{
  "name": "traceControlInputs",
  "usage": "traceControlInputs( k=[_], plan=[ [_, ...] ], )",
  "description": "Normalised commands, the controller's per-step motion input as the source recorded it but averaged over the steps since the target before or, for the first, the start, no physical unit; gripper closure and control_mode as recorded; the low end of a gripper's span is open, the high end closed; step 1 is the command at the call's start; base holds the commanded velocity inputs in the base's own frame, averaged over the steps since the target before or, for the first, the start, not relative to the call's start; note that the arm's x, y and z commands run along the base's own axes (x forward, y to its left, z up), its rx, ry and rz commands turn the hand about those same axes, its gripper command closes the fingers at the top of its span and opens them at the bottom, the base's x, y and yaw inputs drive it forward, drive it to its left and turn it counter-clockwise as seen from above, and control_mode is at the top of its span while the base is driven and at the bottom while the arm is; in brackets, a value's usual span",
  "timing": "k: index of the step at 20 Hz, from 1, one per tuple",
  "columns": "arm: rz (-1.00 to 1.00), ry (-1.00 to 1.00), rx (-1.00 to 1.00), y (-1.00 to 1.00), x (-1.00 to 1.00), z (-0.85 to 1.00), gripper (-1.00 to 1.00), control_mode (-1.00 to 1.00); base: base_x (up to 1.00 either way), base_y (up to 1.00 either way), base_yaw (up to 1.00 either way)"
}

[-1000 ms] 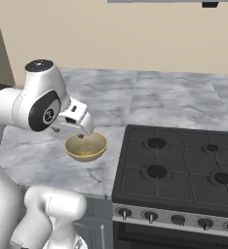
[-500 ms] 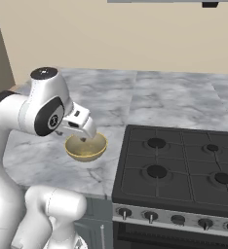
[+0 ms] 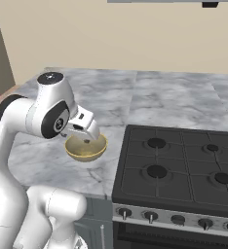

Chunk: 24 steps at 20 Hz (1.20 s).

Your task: Pick the jar and bowl and place them in the sink. Then turn on the water.

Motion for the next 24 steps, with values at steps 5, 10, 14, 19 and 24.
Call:
traceControlInputs(
  k=[5, 10, 14, 19, 24],
  plan=[
    [-0.04, 0.0, 0.0, 0.0, 0.37, -0.23, -1.0, -1.0, 0.0, 0.0, 0.0],
    [-0.05, 0.0, 0.01, 0.0, 0.32, -0.33, -1.0, -1.0, 0.0, 0.0, 0.0],
    [-0.05, 0.0, 0.05, 0.0, 0.25, -0.37, -1.0, -1.0, 0.0, 0.0, 0.0],
    [-0.05, 0.0, 0.06, 0.0, 0.34, -0.31, -1.0, -1.0, 0.0, 0.0, 0.0],
    [-0.06, 0.0, 0.04, 0.0, 0.42, -0.28, -1.0, -1.0, 0.0, 0.0, 0.0]
  ],
)
